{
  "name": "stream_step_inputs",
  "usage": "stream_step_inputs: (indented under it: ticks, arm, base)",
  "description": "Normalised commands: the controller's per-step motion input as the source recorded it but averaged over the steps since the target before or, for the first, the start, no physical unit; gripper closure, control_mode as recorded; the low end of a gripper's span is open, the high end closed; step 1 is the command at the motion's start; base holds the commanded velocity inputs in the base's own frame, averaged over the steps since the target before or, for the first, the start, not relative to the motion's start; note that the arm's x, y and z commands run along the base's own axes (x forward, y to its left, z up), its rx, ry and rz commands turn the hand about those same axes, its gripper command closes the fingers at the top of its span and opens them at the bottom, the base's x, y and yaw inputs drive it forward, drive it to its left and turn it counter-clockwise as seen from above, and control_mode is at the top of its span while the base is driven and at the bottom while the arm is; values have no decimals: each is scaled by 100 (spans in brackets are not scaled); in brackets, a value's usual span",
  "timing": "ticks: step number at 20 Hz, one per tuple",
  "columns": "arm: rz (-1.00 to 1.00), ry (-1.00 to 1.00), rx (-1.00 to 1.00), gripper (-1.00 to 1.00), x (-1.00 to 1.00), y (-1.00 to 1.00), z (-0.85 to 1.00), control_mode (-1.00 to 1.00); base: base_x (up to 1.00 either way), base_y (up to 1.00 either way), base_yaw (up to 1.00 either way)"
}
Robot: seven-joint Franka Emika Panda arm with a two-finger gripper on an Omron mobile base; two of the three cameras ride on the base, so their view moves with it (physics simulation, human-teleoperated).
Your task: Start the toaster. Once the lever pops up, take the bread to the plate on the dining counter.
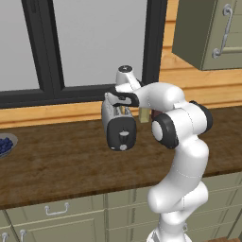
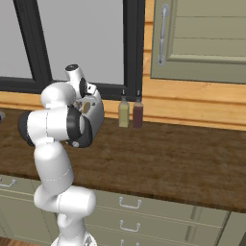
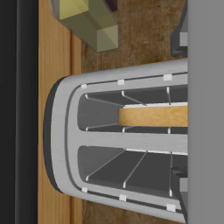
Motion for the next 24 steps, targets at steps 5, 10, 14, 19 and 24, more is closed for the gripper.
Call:
stream_step_inputs:
  ticks: [5, 10, 14, 19, 24]
  arm:
    - [0, 0, 0, -100, 0, 0, 0, -100]
    - [0, 0, 0, -100, 0, 0, 0, -100]
    - [0, 0, 0, -100, 0, 0, 0, -100]
    - [0, 0, 0, -100, 0, 0, 0, -100]
    - [0, 0, 0, -100, 0, 0, 0, -100]
  base:
    - [0, 0, 0]
    - [0, 0, 0]
    - [0, 0, 0]
    - [0, 0, 0]
    - [0, 0, 0]
